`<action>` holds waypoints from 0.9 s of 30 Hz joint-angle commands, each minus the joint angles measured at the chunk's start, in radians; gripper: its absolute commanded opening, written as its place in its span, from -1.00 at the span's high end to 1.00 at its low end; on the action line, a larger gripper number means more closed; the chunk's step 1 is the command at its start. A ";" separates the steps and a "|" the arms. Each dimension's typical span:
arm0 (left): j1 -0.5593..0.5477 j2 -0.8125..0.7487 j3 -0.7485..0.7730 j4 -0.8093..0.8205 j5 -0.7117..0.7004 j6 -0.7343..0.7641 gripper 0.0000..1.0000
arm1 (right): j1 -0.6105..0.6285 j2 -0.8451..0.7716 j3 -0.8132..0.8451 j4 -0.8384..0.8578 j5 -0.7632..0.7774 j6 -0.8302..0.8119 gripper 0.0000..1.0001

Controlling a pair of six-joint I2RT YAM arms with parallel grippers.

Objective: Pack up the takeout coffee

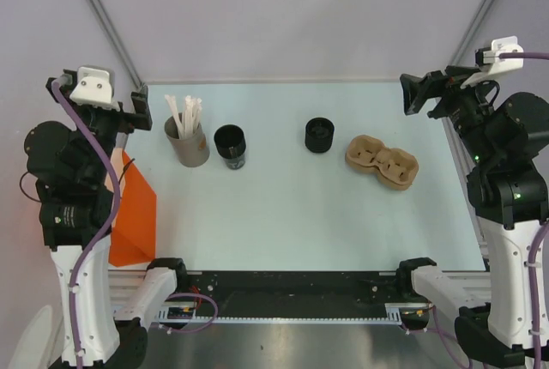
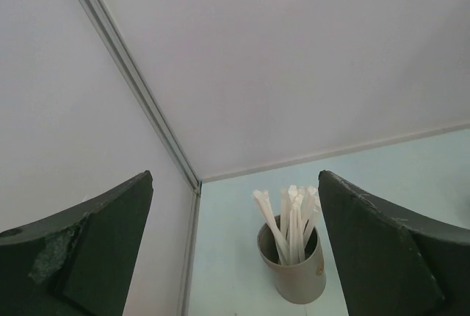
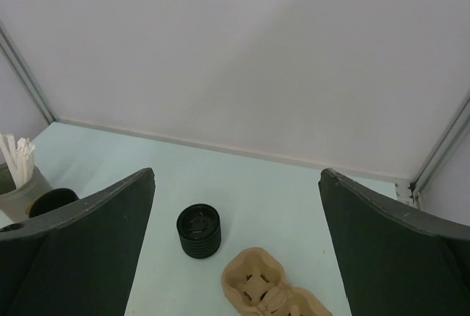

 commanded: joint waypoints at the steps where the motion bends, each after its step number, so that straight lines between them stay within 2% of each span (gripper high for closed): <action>1: -0.002 -0.007 0.034 -0.014 0.032 0.002 -0.99 | 0.004 -0.002 0.033 0.024 -0.026 0.014 -0.99; 14: -0.002 -0.006 0.015 -0.054 0.055 0.011 -1.00 | 0.004 0.009 -0.021 0.000 -0.262 -0.131 -0.99; 19: -0.001 -0.018 -0.027 -0.122 -0.027 0.026 -1.00 | 0.004 0.001 -0.117 -0.009 -0.211 -0.221 -1.00; 22: -0.002 -0.041 -0.107 -0.145 -0.058 0.040 -0.99 | 0.004 -0.002 -0.172 -0.018 -0.181 -0.250 -0.99; 27: -0.002 -0.070 -0.187 -0.184 -0.110 0.051 -0.99 | -0.003 0.029 -0.232 -0.034 -0.133 -0.255 -0.99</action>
